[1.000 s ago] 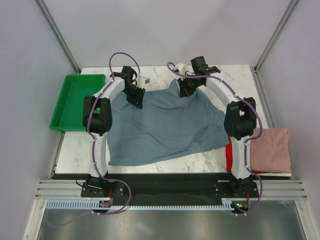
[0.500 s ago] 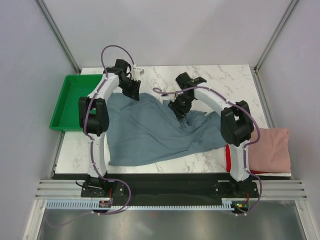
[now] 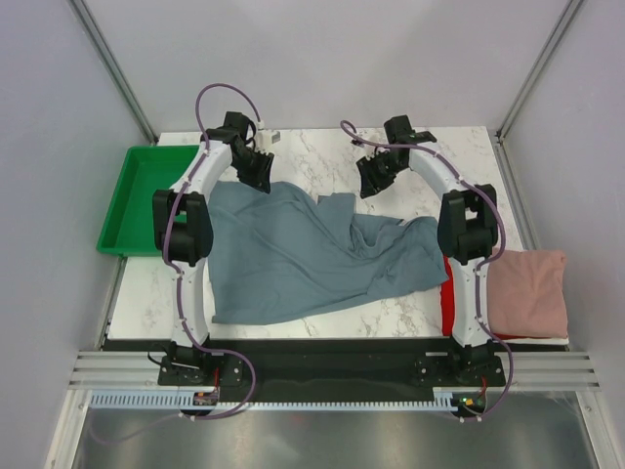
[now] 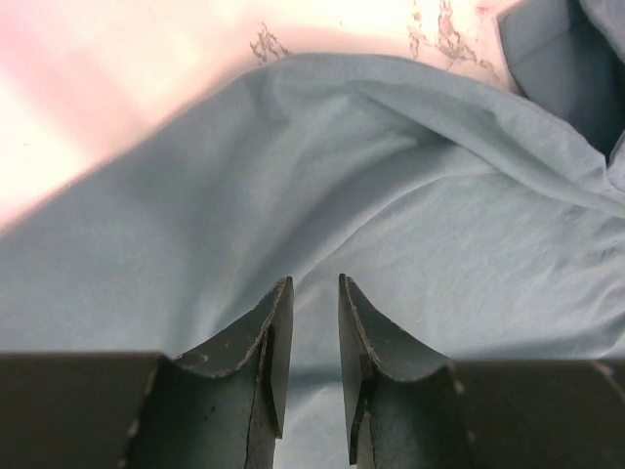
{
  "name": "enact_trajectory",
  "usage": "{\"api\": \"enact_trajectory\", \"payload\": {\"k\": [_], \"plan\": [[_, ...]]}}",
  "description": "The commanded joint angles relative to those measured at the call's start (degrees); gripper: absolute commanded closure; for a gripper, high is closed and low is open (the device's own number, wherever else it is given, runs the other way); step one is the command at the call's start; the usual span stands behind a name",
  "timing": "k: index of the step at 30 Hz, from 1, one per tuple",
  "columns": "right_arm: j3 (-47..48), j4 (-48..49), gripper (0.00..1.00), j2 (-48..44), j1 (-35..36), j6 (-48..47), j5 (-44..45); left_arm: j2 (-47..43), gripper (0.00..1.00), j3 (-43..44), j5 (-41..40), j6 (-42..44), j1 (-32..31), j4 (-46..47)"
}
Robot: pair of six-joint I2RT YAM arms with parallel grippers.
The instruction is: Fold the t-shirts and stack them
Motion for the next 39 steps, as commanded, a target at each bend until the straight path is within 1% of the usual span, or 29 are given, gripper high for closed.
{"api": "enact_trajectory", "payload": {"k": [1,4,7,11,16,22,23,25,26,28,29,30,31,32,34,35,36,38,39], "plan": [[5.7,0.0,0.60,5.4,-0.5,1.9,-8.9,-3.8,0.67,2.3,-1.7,1.7,0.0,-2.8],[9.7,0.1,0.61,9.2,-1.3,3.7,-10.9,-3.7,0.67,2.0,-2.5,2.1,0.0,-3.5],[11.4,0.1,0.61,11.2,-1.8,4.7,-12.8,-4.1,0.67,1.2,-3.3,2.4,-0.1,-3.8],[12.1,0.1,0.60,13.3,-2.2,5.9,-15.6,-4.2,0.67,0.0,-4.4,3.5,-0.3,-4.0],[13.0,1.8,0.59,16.1,-2.4,11.1,-21.6,-4.3,0.67,-1.0,-6.4,5.1,-1.2,-4.3],[13.2,3.4,0.58,18.8,-2.5,14.3,-24.9,-5.1,0.67,-1.9,-7.1,5.3,-1.5,-4.3],[13.0,4.4,0.63,19.1,-2.5,15.3,-25.2,-5.4,0.67,-2.0,-7.2,5.3,-1.4,-4.3],[12.9,5.7,0.76,19.5,-2.5,16.5,-25.8,-5.9,0.67,-1.8,-8.1,5.3,-1.4,-4.2],[13.0,7.1,0.86,19.2,-2.4,17.2,-25.1,-6.1,0.67,-1.3,-9.2,5.3,-1.4,-4.3],[15.1,7.2,0.94,17.2,-2.4,16.2,-22.7,-6.4,0.67,-0.7,-11.1,5.5,-1.2,-3.9],[16.1,7.2,1.00,16.0,-2.6,14.5,-19.3,-6.6,0.66,0.2,-13.3,5.4,-0.8,-3.3],[17.8,7.1,1.00,14.2,-2.8,13.3,-17.7,-6.5,0.64,0.6,-14.8,5.1,-0.4,-2.7],[18.8,7.2,1.00,10.7,-2.9,12.3,-16.0,-6.3,0.56,1.1,-16.6,4.4,-0.1,-1.2],[19.7,7.2,1.00,9.0,-3.1,11.4,-13.9,-5.2,0.54,3.0,-20.5,4.4,0.2,-0.5],[21.6,7.5,1.00,4.2,-4.1,9.2,-9.8,-3.5,0.51,6.1,-21.5,5.3,1.3,-0.4],[21.9,7.8,1.00,2.8,-4.4,8.3,-8.1,-0.9,0.50,9.6,-22.8,5.3,1.8,-0.6],[22.3,7.8,1.00,0.6,-5.1,6.6,-4.6,0.5,0.50,11.8,-23.4,4.7,2.6,-0.9],[22.1,7.9,1.00,-1.2,-5.8,4.6,-2.2,4.4,0.49,16.9,-23.6,4.2,3.4,-2.7],[21.8,7.9,1.00,-1.7,-5.9,3.2,0.1,5.2,0.49,17.8,-23.4,4.1,3.5,-2.6]]}}
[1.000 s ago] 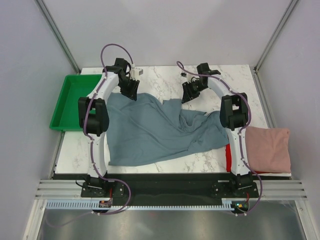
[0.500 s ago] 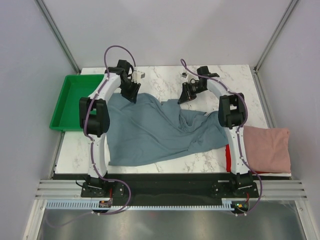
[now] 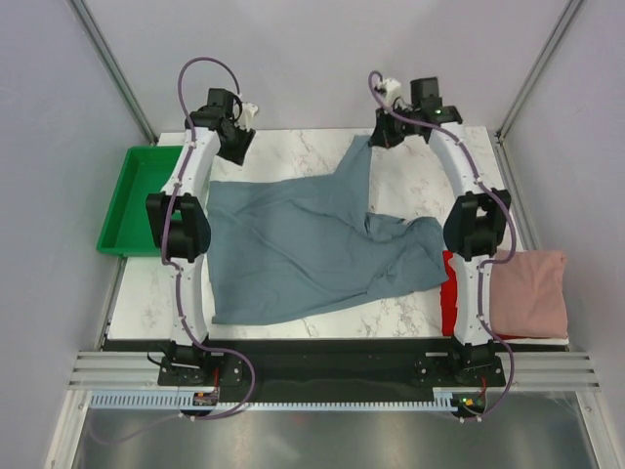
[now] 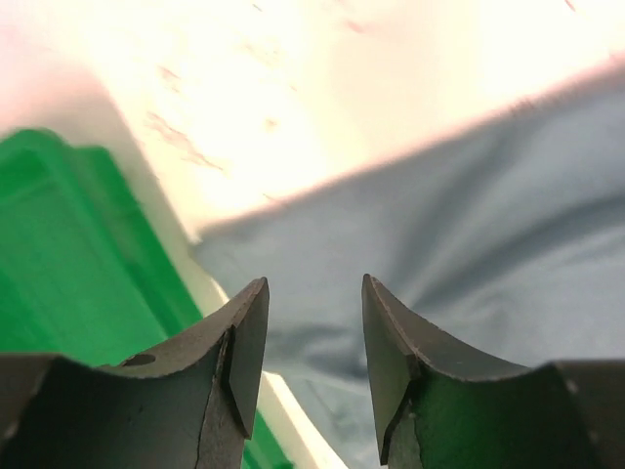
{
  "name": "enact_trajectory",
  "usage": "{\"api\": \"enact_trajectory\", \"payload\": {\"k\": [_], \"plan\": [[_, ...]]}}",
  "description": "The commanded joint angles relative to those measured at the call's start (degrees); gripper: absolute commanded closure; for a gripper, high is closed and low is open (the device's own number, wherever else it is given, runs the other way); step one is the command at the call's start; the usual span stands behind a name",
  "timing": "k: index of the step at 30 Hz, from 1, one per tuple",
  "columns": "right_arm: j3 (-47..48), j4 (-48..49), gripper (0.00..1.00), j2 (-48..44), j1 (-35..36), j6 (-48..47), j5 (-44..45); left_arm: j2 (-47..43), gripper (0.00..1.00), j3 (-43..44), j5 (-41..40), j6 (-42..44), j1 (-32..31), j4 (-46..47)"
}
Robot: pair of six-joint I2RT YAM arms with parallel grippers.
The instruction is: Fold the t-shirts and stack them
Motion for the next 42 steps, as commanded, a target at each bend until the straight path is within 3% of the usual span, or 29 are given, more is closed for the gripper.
{"api": "enact_trajectory", "payload": {"k": [1,14,29,35,38,39,40,42], "plan": [[3.2,3.0,1.00,-9.0,-2.0,-6.1,9.0,4.6,0.49,5.7,-3.0,0.6,1.7,0.5],[-1.7,1.3,1.00,-10.9,-1.9,-7.4,11.2,18.3,0.45,17.7,7.0,-2.6,3.5,1.6],[-2.1,0.9,1.00,-8.7,1.0,-7.8,12.3,24.4,0.43,21.1,4.8,-4.1,3.5,5.7],[-1.9,1.1,1.00,-8.1,1.8,-8.1,13.0,25.9,0.54,23.2,3.5,-5.8,3.5,8.4],[-2.2,1.1,1.00,-7.9,2.0,-8.3,13.6,25.8,0.69,24.2,1.6,-5.5,3.4,9.8],[-2.2,1.1,1.00,-7.9,2.1,-8.3,14.1,25.6,0.84,24.6,0.6,-5.6,3.4,10.8],[-2.1,1.3,1.00,-7.8,2.1,-8.3,14.7,24.9,0.93,24.7,-1.5,-5.9,3.5,11.4],[-2.0,2.5,1.00,-7.7,2.2,-7.8,20.0,23.6,0.98,24.8,-3.8,-6.8,3.7,12.2]]}}
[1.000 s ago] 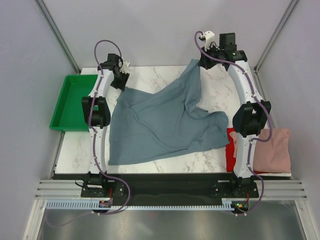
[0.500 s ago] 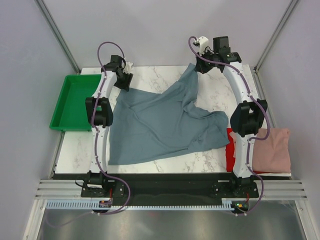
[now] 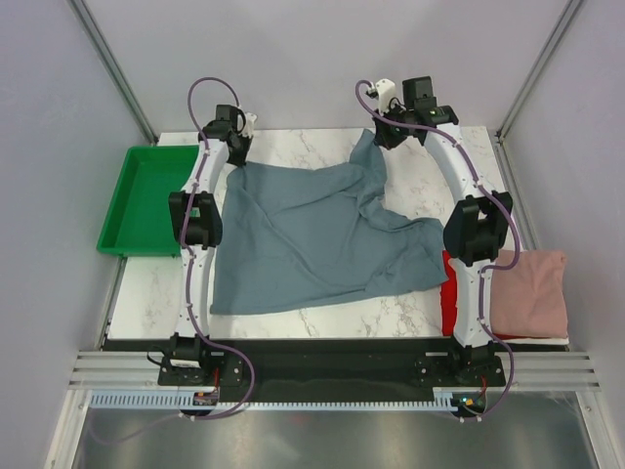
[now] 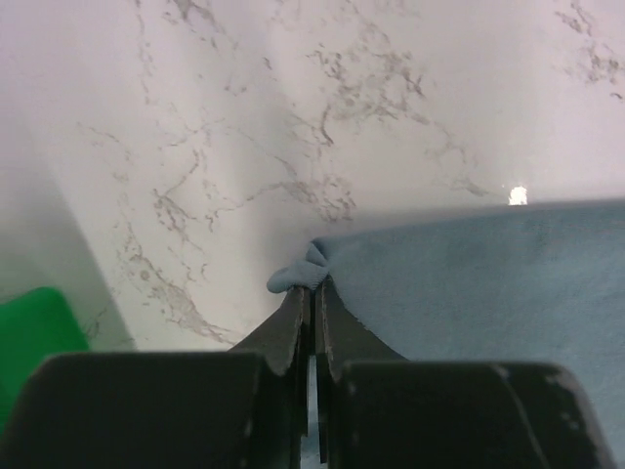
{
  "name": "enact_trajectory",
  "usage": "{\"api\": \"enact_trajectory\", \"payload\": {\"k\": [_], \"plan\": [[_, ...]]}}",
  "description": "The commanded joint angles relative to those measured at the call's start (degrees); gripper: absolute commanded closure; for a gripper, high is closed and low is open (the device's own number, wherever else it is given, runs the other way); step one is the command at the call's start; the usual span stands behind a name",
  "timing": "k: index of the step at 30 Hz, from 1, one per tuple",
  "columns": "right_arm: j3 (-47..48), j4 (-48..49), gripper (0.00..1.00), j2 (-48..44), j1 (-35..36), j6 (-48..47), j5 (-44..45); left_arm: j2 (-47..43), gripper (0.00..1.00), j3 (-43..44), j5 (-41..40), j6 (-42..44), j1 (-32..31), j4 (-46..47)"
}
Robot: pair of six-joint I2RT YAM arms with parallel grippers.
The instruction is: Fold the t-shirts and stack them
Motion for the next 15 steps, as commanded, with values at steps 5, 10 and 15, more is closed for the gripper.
{"api": "enact_trajectory", "payload": {"k": [5,10,15], "plan": [[6.3,8.3,1.00,1.9,-2.0,-1.0,17.4,-10.4,0.98,4.6,-5.5,-3.2,1.8,7.9],[12.1,15.2,1.00,1.1,-4.9,-3.1,24.8,-22.0,0.98,0.6,-2.7,-3.4,3.2,16.9],[7.4,22.1,1.00,-7.6,-5.3,-6.0,26.9,-31.4,0.98,-0.4,-0.4,-5.5,3.6,19.9]]}}
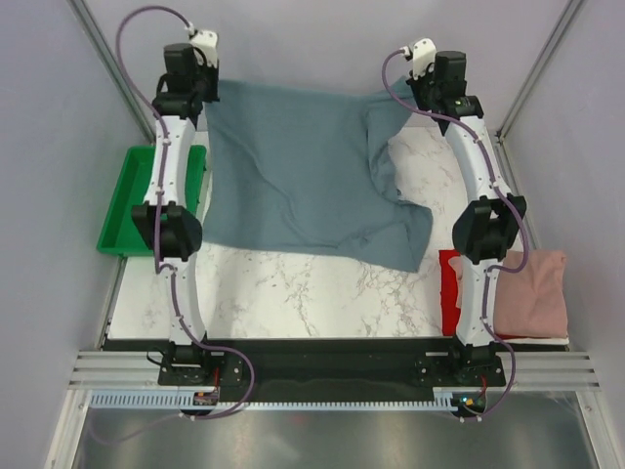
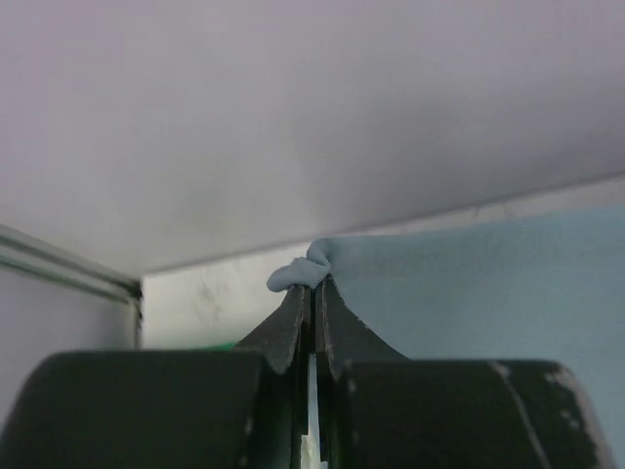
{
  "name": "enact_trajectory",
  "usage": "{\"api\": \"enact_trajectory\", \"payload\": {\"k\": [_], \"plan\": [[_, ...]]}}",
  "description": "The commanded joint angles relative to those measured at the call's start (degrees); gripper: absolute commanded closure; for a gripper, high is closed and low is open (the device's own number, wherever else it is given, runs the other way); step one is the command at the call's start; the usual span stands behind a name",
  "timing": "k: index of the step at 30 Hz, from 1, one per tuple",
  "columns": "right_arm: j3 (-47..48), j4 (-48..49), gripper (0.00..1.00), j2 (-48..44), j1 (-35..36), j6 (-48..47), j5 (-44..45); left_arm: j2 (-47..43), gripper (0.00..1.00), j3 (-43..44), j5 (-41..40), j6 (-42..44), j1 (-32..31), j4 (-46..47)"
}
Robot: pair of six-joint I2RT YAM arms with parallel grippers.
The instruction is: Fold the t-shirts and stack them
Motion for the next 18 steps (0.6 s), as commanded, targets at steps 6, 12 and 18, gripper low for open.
{"api": "enact_trajectory", "payload": {"k": [6,12,18], "plan": [[-0.6,8.3,1.00,-18.3,-0.2,-4.1,7.5,-19.1,0.98,-0.5,1.4,-3.9,1.0,5.4],[-4.7,9.1,1.00,-31.7,0.3,-5.6,5.0,-32.7,0.98,-8.1,4.4,-3.6,1.0,4.3],[-10.8,8.9,1.00,-46.1,2.2,-4.9,4.9,-50.5,0.98,-20.6,5.7,-3.8,1.0,4.5]]}}
